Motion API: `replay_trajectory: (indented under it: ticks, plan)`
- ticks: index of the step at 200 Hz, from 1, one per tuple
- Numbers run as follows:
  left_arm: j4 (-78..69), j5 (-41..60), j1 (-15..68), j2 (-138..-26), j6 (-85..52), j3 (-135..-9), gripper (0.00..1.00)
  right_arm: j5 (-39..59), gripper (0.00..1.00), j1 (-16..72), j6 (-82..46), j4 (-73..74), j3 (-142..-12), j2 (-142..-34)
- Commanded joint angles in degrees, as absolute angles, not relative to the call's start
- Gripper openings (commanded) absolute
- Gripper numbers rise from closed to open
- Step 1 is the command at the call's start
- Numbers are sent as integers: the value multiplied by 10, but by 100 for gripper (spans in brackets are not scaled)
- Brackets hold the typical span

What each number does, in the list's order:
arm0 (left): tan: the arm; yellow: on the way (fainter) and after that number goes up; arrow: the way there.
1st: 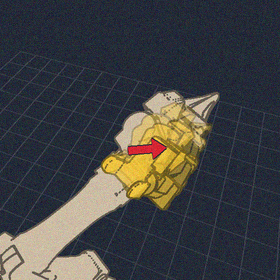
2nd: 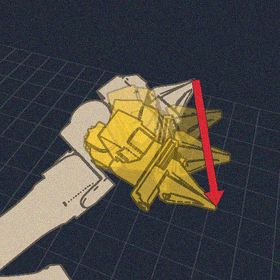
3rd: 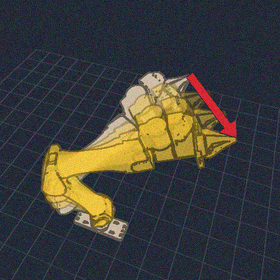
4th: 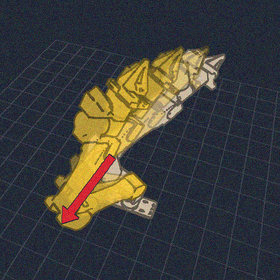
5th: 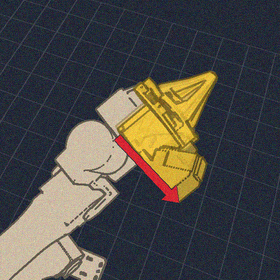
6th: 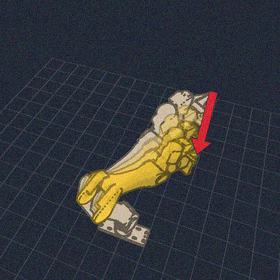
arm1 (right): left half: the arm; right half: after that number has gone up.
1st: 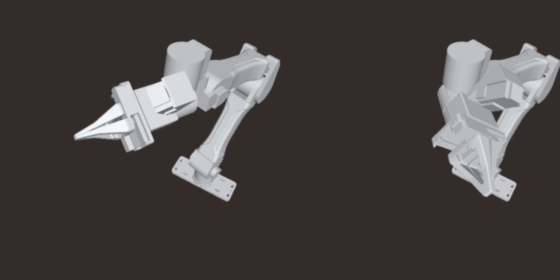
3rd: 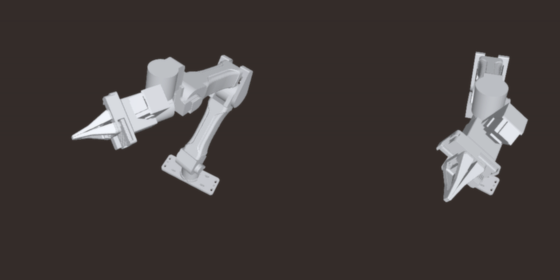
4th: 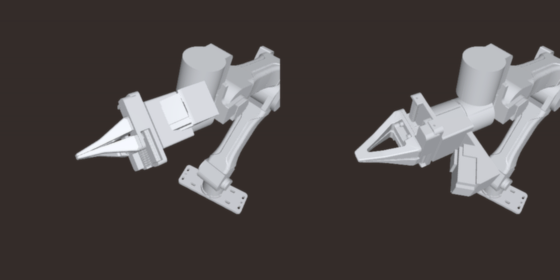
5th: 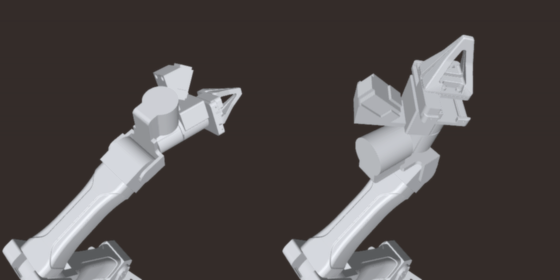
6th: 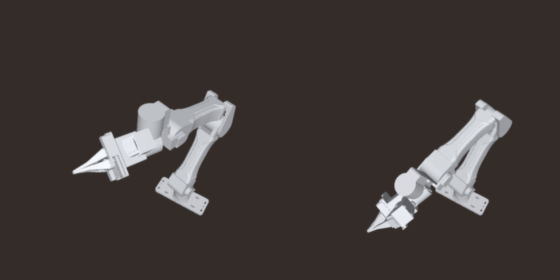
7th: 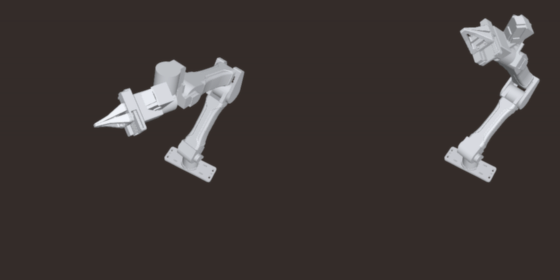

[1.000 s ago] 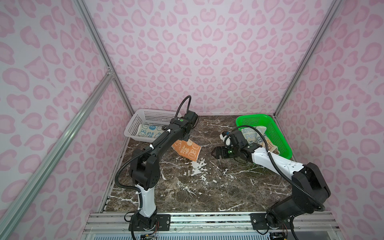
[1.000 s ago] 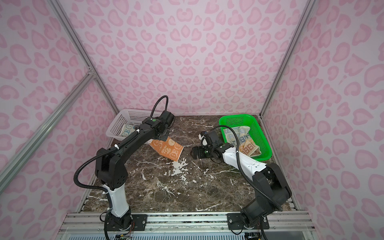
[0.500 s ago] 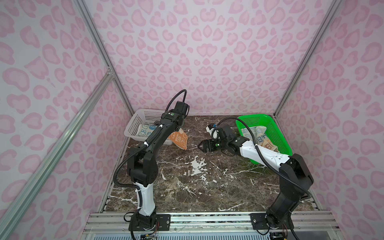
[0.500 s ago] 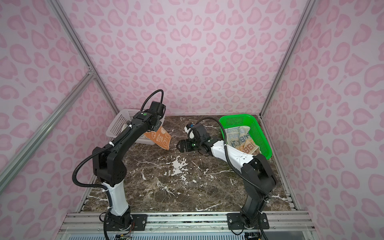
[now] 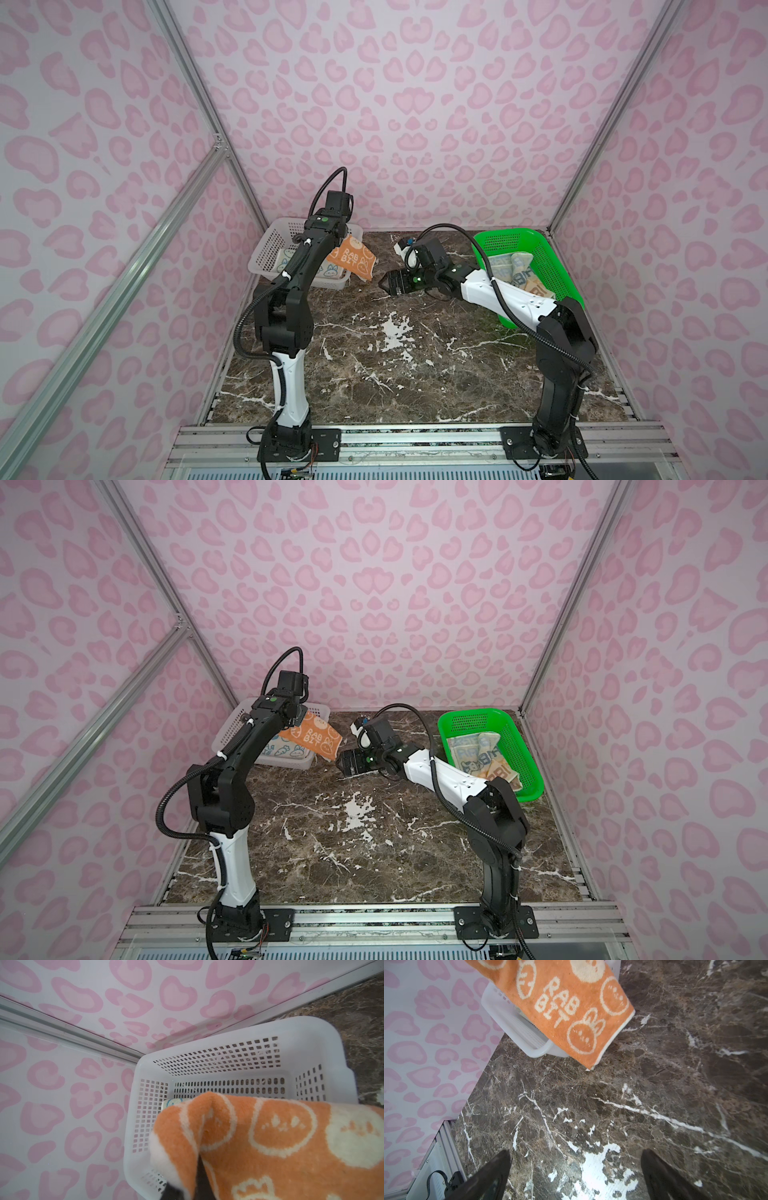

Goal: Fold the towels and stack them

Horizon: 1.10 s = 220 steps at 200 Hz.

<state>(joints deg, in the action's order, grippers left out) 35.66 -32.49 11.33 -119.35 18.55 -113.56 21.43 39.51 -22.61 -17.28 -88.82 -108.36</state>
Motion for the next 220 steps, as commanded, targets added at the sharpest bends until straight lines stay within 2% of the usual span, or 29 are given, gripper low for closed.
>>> replay_trajectory:
  ticks: [1, 108, 220]
  plan:
    - [329, -327, 100, -1208, 199, -1143, 4, 210, 99, 395, -216, -190, -913, -1101]
    - [257, -319, 32, -1253, 210, -1091, 4, 221, 99, 389, -223, -204, -966, -1158]
    - [258, -372, 29, -1246, 250, -1118, 4, 239, 99, 369, -232, -184, -940, -1162]
